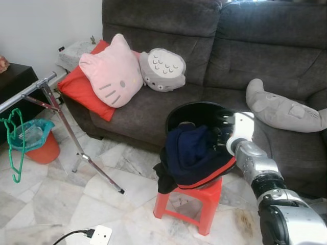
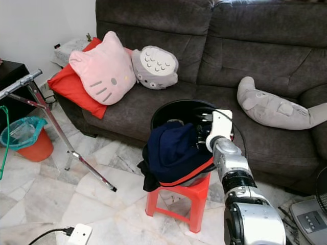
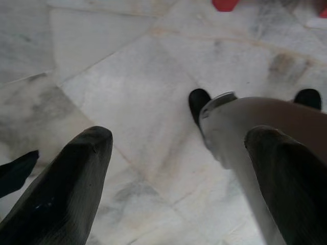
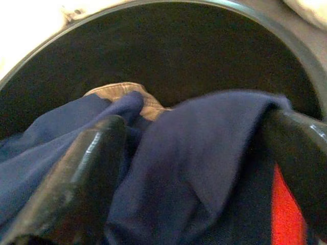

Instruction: Hang hanger

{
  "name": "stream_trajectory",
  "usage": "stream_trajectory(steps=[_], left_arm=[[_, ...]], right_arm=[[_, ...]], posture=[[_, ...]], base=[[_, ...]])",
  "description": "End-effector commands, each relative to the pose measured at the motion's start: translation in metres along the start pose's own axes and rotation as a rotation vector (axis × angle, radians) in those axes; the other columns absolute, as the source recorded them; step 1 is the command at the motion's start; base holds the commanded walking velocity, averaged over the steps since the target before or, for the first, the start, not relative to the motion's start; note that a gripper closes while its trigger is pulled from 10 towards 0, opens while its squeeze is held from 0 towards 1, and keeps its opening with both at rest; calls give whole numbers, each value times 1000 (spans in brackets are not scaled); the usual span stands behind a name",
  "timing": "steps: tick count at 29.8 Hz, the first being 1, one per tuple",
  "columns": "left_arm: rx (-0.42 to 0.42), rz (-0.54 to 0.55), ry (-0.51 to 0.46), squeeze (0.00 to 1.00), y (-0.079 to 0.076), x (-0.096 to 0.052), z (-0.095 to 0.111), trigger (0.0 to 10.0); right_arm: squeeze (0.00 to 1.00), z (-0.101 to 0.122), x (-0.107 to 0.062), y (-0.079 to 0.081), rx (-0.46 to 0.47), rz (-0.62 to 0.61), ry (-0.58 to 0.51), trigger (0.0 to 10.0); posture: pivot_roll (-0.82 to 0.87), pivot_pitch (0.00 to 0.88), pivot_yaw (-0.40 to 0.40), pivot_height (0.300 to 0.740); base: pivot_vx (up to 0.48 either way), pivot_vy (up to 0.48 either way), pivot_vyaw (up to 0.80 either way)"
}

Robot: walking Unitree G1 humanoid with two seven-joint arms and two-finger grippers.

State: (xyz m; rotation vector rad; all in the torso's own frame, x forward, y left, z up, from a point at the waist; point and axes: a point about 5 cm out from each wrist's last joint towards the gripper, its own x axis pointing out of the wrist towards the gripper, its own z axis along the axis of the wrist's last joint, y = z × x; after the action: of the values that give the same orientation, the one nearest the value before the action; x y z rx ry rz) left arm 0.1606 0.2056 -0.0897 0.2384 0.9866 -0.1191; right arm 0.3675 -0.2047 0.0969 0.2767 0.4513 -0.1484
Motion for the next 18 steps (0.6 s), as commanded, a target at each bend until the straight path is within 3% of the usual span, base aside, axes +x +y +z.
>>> stream_trajectory(steps=[1, 3, 4, 5, 6, 9, 11, 18], left_arm=[[9, 0, 28, 0, 2, -2, -7, 10000], [10, 1, 28, 0, 3, -2, -7, 10000], [8, 2, 28, 0, 3, -2, -7, 10000], [7, 2, 28, 0, 3, -2, -7, 10000], [6, 3, 27, 0, 4, -2, -7, 10000], [4, 4, 26, 0, 4, -2, -7, 10000], [2, 5, 26, 0, 4, -2, -7, 10000], [-7, 7, 25, 0, 4, -2, -7, 10000]], right_arm=[[1000, -2, -1, -3, 106, -35, 20, 10000], [973, 0, -2, 1, 133, -14, 25, 10000], [204, 2, -3, 3, 115, 4, 21, 10000], [204, 3, -3, 5, 101, 15, 18, 10000], [0, 6, -4, 9, 86, 34, 12, 10000], [0, 15, -8, 18, 12, 69, -18, 10000], [0, 19, -9, 20, 17, 72, -26, 10000], [0, 39, -29, 42, -302, 183, -186, 10000]], posture=[[15, 0, 17, 740], [15, 0, 17, 740], [15, 0, 17, 740], [15, 0, 17, 740], [15, 0, 17, 740], [15, 0, 17, 740], [15, 0, 17, 740], [9, 0, 13, 740]], base=[[0, 0, 0], [0, 0, 0], [0, 0, 0], [0, 0, 0], [0, 0, 0], [0, 0, 0], [0, 0, 0], [0, 0, 0]])
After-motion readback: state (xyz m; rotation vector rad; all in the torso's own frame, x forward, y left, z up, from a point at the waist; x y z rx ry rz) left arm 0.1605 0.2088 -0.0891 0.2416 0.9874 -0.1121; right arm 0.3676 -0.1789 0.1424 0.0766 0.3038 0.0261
